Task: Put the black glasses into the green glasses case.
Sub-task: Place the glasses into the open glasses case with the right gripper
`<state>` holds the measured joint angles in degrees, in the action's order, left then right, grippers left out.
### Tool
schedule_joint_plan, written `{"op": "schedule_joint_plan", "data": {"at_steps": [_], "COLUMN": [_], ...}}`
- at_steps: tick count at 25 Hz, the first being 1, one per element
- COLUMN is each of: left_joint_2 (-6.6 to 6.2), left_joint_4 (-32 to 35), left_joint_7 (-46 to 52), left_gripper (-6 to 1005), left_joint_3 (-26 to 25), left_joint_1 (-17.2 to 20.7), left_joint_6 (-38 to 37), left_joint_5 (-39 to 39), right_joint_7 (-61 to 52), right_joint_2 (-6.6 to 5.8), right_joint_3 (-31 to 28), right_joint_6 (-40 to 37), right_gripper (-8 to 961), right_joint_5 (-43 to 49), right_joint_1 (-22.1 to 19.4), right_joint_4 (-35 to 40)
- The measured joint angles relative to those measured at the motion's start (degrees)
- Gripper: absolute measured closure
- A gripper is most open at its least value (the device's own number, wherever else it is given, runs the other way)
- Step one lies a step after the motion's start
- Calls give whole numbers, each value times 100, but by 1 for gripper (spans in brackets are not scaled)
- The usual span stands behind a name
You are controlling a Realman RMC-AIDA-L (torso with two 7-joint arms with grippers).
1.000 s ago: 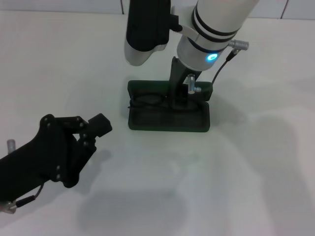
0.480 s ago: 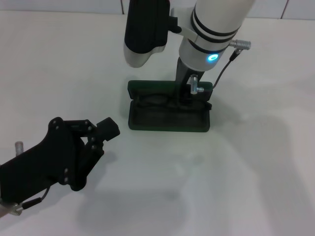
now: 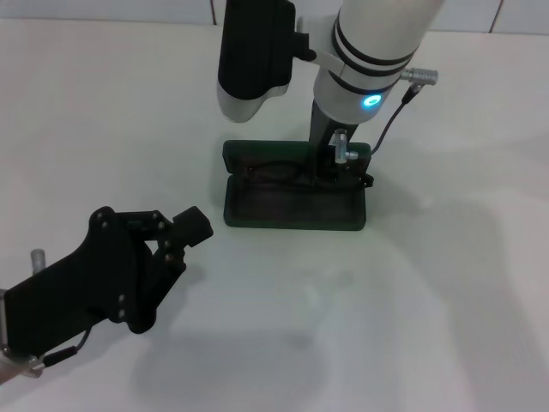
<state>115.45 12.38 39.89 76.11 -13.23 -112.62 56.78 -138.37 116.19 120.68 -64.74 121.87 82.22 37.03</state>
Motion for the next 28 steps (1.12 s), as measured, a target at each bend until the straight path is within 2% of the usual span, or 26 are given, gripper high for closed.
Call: {"op": "schedule_joint_plan", "data": {"at_steps": [15, 20, 28], "left_joint_2": [48, 50, 57], "left_joint_4": [-7, -7, -7], "left_joint_7": [-61, -61, -43], "left_gripper": [978, 978, 978], "left_joint_3": [0, -19, -34], "left_joint_1": [-13, -16, 0], "left_joint_6": [78, 92, 127], "left_joint_5": [-1, -1, -1], "right_joint_7": [3, 11, -57], "right_joint_2": [0, 0, 0], "right_joint_3": [141, 211, 104], "right_joint_6": [255, 328, 187], "right_gripper": [899, 824, 811], "right_joint_5": [3, 6, 16], "right_joint_1": [-75, -112, -196], "right_joint_4": [-78, -17, 333]}}
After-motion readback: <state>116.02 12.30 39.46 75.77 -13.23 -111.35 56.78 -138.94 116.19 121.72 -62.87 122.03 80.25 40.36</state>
